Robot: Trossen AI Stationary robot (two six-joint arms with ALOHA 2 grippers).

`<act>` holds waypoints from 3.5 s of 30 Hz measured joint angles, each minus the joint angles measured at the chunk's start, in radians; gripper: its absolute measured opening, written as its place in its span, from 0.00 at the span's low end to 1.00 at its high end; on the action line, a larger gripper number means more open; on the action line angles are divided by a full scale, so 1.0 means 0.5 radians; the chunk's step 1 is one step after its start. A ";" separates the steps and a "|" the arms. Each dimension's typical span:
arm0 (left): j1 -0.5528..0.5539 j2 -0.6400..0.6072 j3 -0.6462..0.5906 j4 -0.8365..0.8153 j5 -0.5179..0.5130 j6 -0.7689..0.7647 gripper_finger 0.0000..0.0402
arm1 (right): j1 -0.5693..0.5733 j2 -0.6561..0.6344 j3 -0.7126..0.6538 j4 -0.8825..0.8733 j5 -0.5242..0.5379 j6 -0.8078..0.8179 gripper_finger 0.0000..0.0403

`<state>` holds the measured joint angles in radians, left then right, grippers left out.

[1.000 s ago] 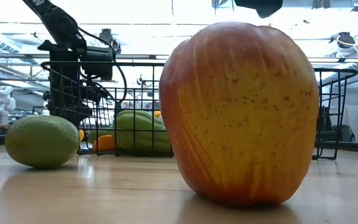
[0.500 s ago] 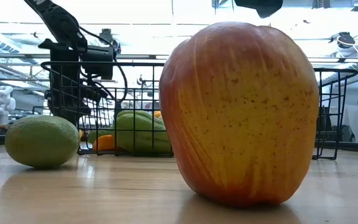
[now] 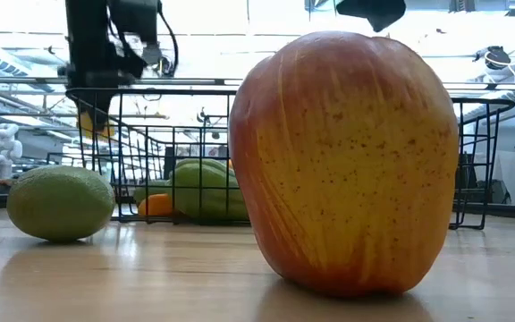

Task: Sort produce into baskets
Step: Put the left yellow lemon into the right black wire basket

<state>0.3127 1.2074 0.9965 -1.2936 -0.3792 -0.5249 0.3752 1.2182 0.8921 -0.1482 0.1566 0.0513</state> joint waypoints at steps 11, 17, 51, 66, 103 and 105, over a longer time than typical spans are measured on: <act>-0.229 -0.260 0.381 -0.069 0.285 0.073 0.56 | -0.001 0.037 -0.001 0.132 0.165 -0.345 0.84; -0.407 -0.280 0.382 0.485 0.784 0.338 0.56 | -0.001 0.066 0.000 0.474 0.166 -1.031 0.84; -0.732 0.125 0.382 1.312 1.436 0.874 0.56 | -0.337 1.088 0.757 0.794 0.102 -2.161 0.84; -0.736 0.125 0.382 1.311 1.395 0.935 0.56 | -0.343 1.088 0.757 0.826 0.043 -2.062 0.62; -0.848 -0.403 0.359 0.880 0.370 0.475 0.84 | -0.111 0.655 0.757 -0.697 0.725 -0.734 0.58; -0.901 -0.400 0.318 0.876 0.365 0.436 0.84 | -0.111 0.581 0.757 -1.034 0.731 -0.408 0.58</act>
<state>-0.1377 1.0075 1.1553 -0.8556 -0.1966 -0.3068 0.3195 1.5088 1.2705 -0.6650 0.5219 -0.1528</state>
